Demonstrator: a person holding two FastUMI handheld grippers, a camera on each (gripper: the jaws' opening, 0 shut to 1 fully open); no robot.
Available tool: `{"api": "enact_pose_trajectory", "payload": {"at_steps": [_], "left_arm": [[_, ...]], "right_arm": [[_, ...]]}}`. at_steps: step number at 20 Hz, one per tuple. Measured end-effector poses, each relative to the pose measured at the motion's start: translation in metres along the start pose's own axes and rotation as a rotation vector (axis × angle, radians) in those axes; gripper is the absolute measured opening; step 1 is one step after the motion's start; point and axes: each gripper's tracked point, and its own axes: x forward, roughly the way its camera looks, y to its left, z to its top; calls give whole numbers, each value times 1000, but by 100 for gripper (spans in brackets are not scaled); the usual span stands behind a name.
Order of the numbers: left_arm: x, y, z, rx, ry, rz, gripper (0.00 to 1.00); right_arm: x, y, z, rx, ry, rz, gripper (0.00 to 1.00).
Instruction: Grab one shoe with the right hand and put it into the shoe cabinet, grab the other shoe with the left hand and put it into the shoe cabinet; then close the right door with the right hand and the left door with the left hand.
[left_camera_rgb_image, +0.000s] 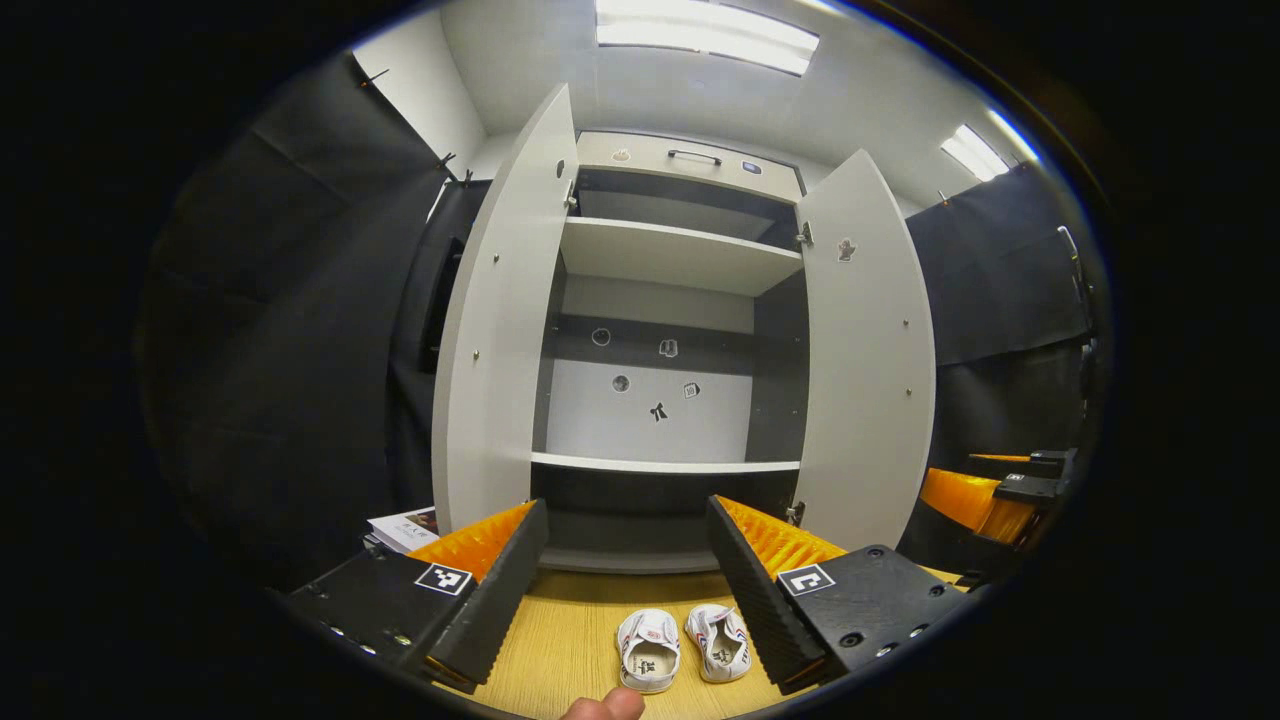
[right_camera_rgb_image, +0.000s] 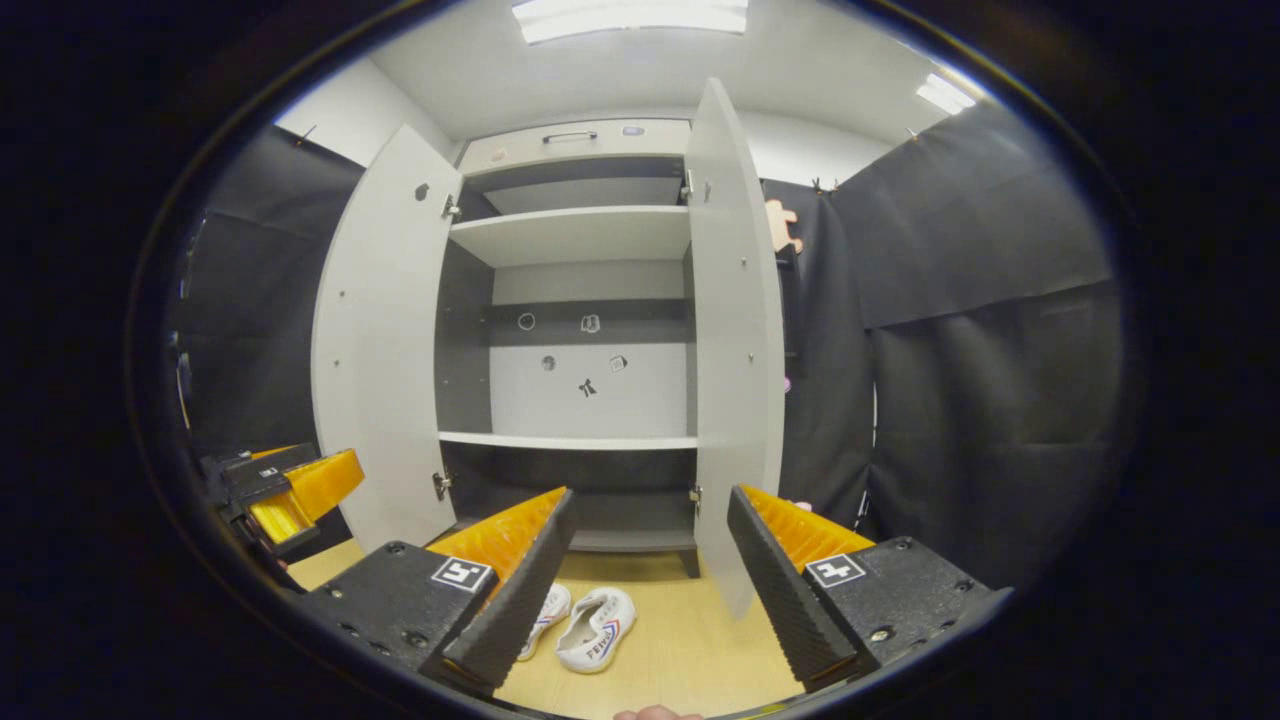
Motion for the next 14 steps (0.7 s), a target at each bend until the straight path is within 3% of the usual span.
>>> {"api": "enact_pose_trajectory", "payload": {"at_steps": [14], "left_arm": [[1, 5, -1, 8, 5, 2, 95]], "right_arm": [[7, 14, -12, -5, 27, 18, 99]]}}
